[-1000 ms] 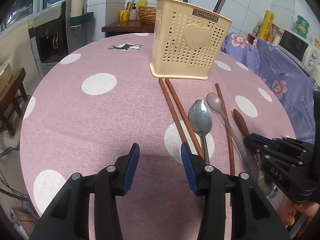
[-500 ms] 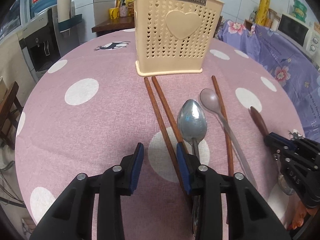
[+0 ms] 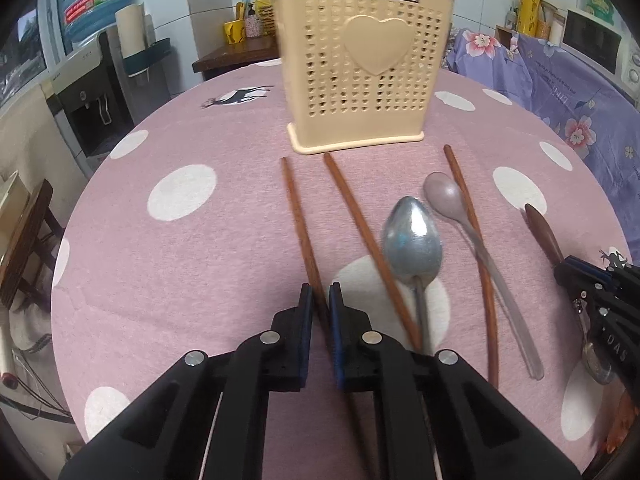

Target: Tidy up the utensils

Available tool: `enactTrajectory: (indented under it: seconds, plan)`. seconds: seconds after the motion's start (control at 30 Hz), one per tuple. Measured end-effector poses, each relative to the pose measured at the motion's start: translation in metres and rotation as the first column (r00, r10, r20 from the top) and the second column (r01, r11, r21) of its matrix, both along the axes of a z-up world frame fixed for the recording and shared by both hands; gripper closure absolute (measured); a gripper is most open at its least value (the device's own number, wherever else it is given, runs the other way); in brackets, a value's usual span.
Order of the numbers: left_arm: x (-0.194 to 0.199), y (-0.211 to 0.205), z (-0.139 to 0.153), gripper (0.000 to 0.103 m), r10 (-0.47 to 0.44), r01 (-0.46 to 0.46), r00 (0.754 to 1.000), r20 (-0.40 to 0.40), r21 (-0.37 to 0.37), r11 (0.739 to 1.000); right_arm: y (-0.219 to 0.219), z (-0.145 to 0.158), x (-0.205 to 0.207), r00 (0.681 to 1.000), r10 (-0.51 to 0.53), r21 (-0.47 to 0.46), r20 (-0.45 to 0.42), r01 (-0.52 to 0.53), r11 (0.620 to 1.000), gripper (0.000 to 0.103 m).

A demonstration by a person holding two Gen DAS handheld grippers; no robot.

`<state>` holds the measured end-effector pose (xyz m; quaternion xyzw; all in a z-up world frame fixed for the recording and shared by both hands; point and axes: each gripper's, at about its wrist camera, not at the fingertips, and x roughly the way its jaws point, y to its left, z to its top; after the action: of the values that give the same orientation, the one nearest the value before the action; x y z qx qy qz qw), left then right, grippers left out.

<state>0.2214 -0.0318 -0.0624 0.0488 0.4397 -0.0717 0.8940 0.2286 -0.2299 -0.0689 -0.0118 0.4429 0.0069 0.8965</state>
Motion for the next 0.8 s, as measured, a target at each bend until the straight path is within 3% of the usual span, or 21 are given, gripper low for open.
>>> enactTrajectory:
  seconds: [0.33,0.43,0.5,0.57,0.8]
  plan:
    - [-0.017,0.037,0.0,0.095,0.047,-0.047,0.999,-0.006,-0.044,0.998,-0.003,-0.001,-0.001,1.0,0.0,0.02,0.013,0.0,1.0,0.089]
    - [-0.017,0.037,0.001,0.094,0.05,-0.051,0.999,-0.015,-0.056,0.997,-0.005,0.0,0.001,1.0,0.01,0.034,0.004,-0.01,0.999,0.082]
    - [-0.015,0.039,0.001,0.085,0.042,-0.043,0.999,-0.022,-0.077,0.996,-0.008,0.0,0.003,1.0,0.012,0.05,-0.001,-0.012,0.999,0.072]
    - [-0.014,0.04,0.003,0.063,0.041,-0.042,0.999,-0.015,-0.076,0.996,-0.011,0.003,0.004,1.0,0.015,0.066,0.009,-0.015,0.998,0.066]
    - [0.012,0.041,0.009,0.058,0.013,-0.013,1.0,-0.007,-0.01,1.0,-0.008,0.011,0.023,0.999,0.044,0.034,0.005,-0.044,0.998,0.066]
